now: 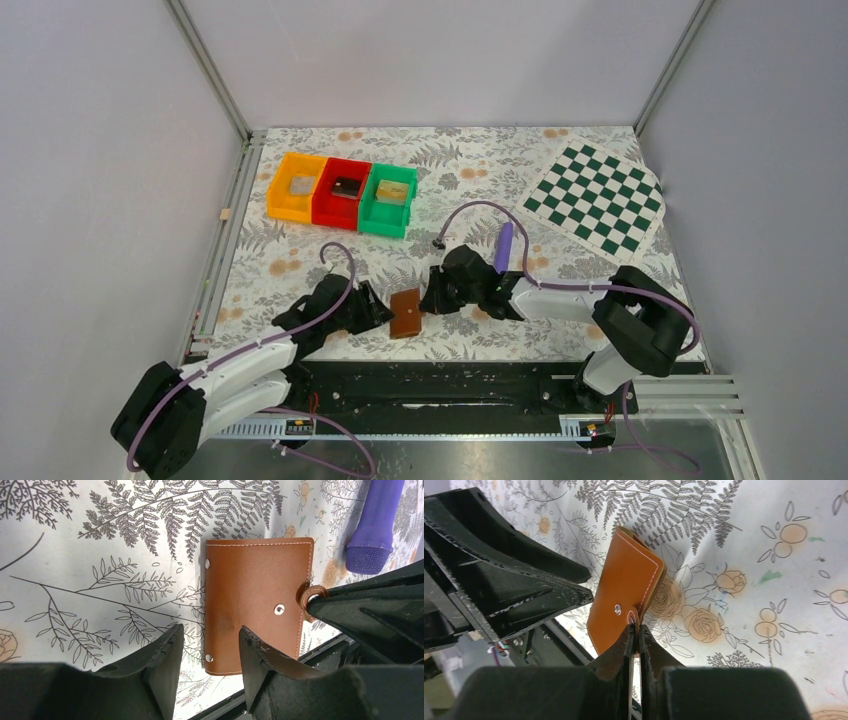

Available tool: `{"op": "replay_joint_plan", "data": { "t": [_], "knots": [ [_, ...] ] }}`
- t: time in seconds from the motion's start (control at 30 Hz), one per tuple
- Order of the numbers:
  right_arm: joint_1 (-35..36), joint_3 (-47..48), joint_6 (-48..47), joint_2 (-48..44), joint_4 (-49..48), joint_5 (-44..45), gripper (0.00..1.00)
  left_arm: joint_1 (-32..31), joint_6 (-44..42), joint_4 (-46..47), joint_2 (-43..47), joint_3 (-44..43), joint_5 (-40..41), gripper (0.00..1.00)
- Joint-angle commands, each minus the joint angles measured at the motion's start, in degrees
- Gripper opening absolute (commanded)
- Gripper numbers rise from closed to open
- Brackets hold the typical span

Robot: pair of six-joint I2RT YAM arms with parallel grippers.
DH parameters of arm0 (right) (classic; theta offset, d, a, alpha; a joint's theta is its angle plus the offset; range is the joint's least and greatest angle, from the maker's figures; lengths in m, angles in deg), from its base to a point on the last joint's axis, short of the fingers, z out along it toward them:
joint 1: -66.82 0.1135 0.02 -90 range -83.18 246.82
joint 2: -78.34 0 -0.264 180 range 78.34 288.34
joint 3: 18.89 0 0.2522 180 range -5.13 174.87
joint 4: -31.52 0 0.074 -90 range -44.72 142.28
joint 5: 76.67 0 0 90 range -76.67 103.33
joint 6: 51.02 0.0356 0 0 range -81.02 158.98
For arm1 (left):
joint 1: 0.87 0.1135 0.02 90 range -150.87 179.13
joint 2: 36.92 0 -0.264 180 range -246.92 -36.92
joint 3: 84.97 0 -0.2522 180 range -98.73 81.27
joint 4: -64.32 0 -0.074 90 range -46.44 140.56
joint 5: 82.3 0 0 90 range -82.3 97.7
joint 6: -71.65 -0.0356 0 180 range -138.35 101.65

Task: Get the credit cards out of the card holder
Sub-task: Open the card holder at the center of the board.

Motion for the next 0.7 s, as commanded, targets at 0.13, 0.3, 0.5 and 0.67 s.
{"op": "replay_joint_plan", "data": {
  "t": [0.13,0.3,0.5,0.67],
  "knots": [
    [-2.88,-4.31,7.25,-2.37,-16.06,-10.04,0.1,-0.16,-3.29,-1.8,-1.74,-4.5,0.48,0.45],
    [-4.3,-7.2,10.74,-2.82,-21.34,-11.84,0.08,-0.17,-3.49,-2.1,-1.92,-5.29,-0.37,0.47],
    [-4.49,-7.78,11.38,-4.13,-20.55,-12.18,0.05,-0.16,-4.74,-5.26,-1.01,-7.79,-0.93,0.59],
    [-4.54,-7.23,10.89,-5.84,-17.64,-12.02,0.04,-0.17,-7.32,-7.29,0.53,-10.19,-1.06,0.74]
  ]
}}
